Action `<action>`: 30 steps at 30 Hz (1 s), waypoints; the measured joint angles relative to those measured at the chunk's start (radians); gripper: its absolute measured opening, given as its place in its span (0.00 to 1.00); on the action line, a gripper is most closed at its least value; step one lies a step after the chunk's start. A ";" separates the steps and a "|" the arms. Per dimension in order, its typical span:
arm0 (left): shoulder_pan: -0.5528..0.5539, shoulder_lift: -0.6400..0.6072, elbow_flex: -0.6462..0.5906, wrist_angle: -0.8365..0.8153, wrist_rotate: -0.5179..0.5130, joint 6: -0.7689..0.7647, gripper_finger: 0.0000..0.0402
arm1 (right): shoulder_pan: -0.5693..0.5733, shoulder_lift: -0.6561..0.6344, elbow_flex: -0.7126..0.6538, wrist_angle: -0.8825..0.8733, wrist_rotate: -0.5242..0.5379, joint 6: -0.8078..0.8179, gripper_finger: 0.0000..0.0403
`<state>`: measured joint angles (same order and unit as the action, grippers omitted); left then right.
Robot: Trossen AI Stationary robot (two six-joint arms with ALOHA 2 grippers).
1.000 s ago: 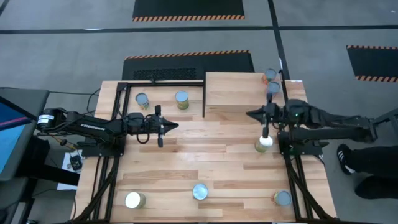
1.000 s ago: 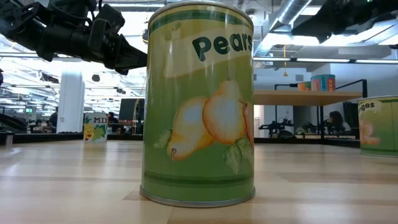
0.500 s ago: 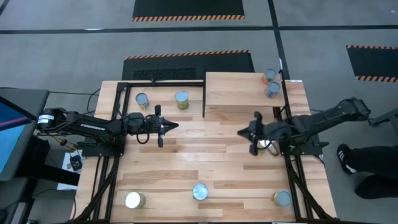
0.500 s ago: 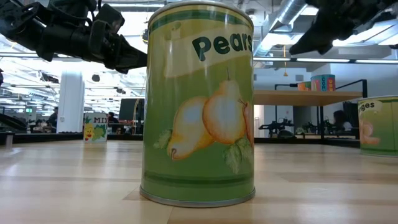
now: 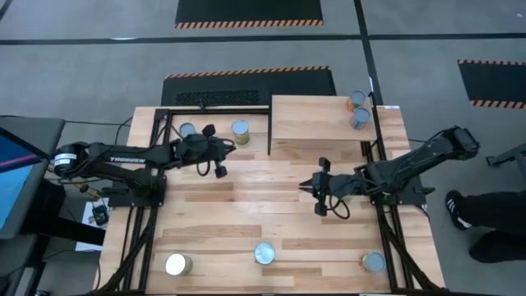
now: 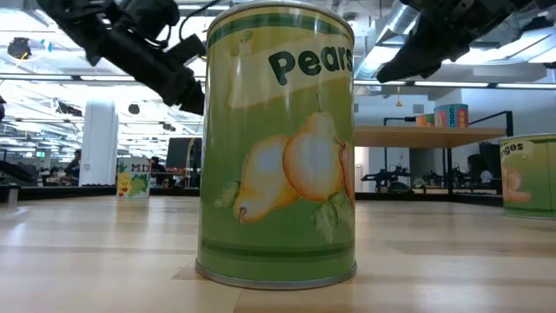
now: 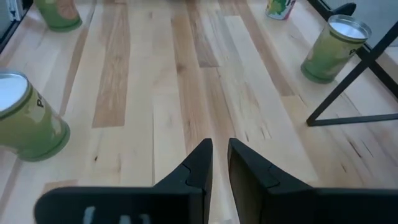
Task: Pick and place cans onto a shelf
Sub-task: Put the top canned pears on the shelf
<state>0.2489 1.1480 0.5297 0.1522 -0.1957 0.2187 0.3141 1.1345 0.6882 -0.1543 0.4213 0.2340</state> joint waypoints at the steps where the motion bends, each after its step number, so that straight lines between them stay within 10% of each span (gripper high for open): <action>1: 0.006 0.015 0.013 -0.012 0.000 0.012 0.05 | 0.000 0.003 0.002 0.000 0.000 -0.005 0.19; 13: 0.063 0.240 0.264 -0.301 0.048 0.128 0.31 | 0.001 0.018 0.003 -0.001 -0.010 -0.006 0.19; 30: 0.124 0.427 0.469 -0.465 0.030 0.361 0.33 | 0.036 0.018 0.003 -0.002 -0.032 -0.007 0.19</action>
<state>0.3729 1.5752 0.9989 -0.3127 -0.1658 0.5800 0.3497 1.1522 0.6910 -0.1565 0.3893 0.2268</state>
